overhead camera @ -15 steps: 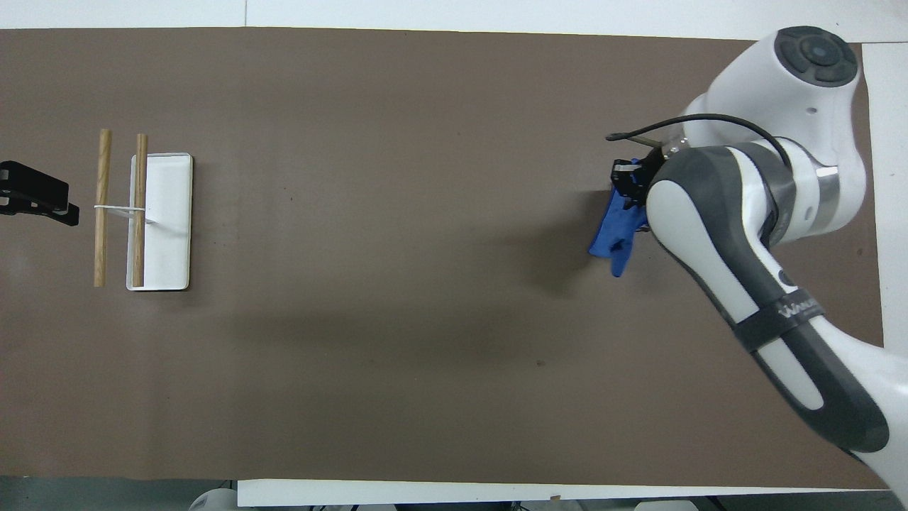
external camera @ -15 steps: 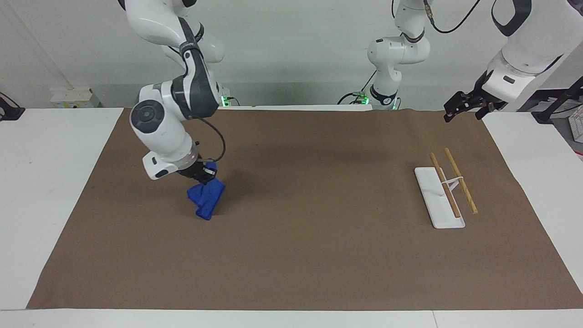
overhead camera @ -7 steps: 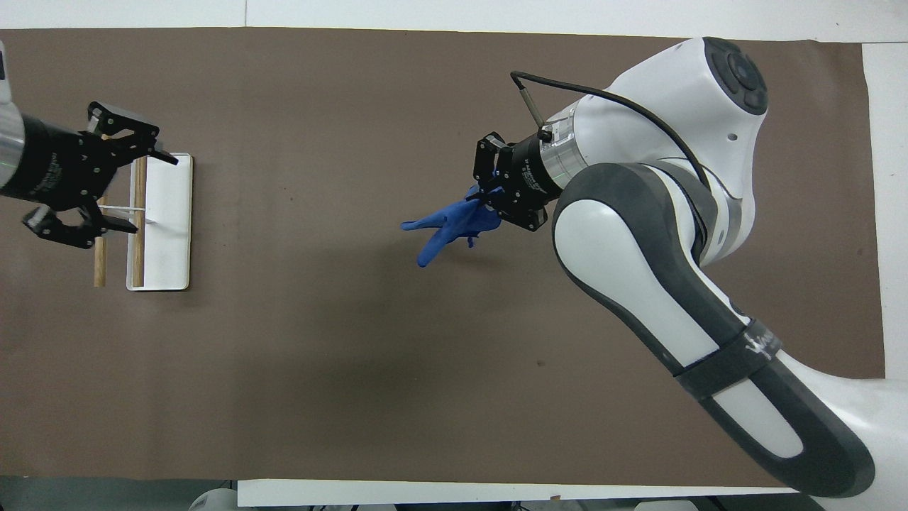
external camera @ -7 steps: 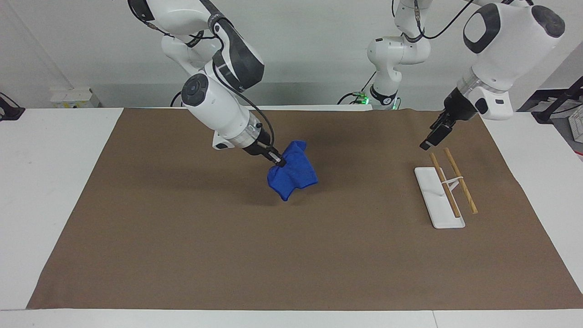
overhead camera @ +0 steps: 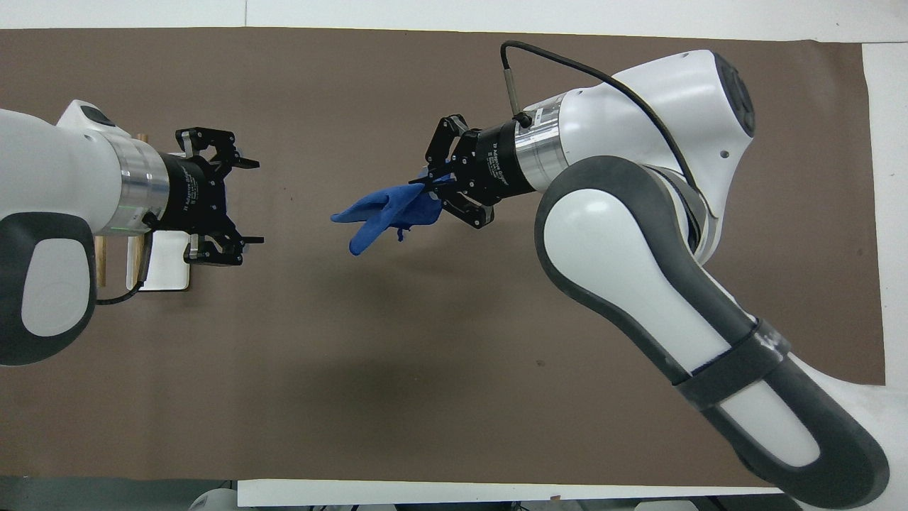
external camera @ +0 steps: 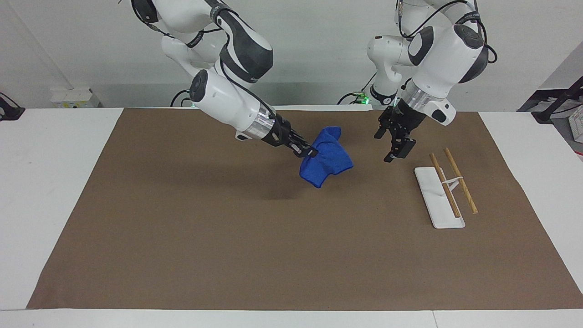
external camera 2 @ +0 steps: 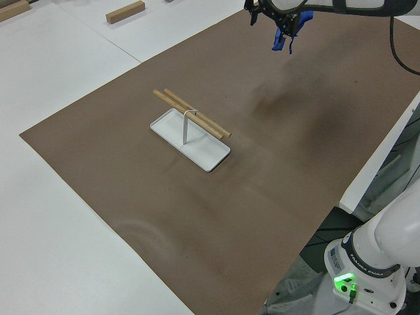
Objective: Right arm passes towel to left arm to hang
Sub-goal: 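Close the left gripper on the towel held by the right gripper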
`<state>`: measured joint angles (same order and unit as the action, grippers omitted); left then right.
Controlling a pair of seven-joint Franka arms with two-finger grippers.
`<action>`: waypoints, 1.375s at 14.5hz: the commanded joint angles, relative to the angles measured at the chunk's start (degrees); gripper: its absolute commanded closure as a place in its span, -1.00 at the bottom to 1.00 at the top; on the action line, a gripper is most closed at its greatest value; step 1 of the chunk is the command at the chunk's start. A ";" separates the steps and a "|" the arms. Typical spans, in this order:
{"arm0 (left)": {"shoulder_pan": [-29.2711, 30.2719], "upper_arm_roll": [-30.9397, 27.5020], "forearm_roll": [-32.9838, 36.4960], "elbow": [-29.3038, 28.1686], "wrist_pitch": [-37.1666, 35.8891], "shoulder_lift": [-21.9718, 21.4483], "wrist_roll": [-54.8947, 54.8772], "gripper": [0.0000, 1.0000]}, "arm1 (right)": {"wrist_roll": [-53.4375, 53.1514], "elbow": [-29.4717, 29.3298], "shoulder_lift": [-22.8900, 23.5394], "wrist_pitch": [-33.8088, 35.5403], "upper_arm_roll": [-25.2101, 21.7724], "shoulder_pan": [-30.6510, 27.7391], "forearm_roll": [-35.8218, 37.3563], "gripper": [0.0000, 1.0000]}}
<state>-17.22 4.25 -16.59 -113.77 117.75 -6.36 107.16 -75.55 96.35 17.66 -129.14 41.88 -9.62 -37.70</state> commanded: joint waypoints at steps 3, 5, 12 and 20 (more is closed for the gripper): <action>-4.48 -0.38 -0.82 -3.39 3.97 -1.56 8.75 -1.00 | -4.25 -0.90 2.46 -6.47 3.38 1.09 -0.97 1.00; -5.62 -0.38 -0.82 -4.44 8.35 -1.20 9.90 -1.00 | -5.21 -0.90 2.64 -8.14 3.99 1.18 -0.97 1.00; -5.45 -0.38 -1.60 -3.92 11.36 2.75 9.91 -0.51 | -5.04 -0.90 2.81 -8.14 4.08 1.18 -0.62 1.00; -5.45 -0.38 -2.13 -1.37 12.95 4.42 9.12 0.99 | -4.78 -0.90 2.73 -7.62 4.00 1.18 -0.36 1.00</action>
<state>-22.30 4.29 -17.60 -116.58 130.08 -3.06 116.59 -80.36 96.25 19.51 -136.56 44.88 -7.86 -37.72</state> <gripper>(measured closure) 0.885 0.952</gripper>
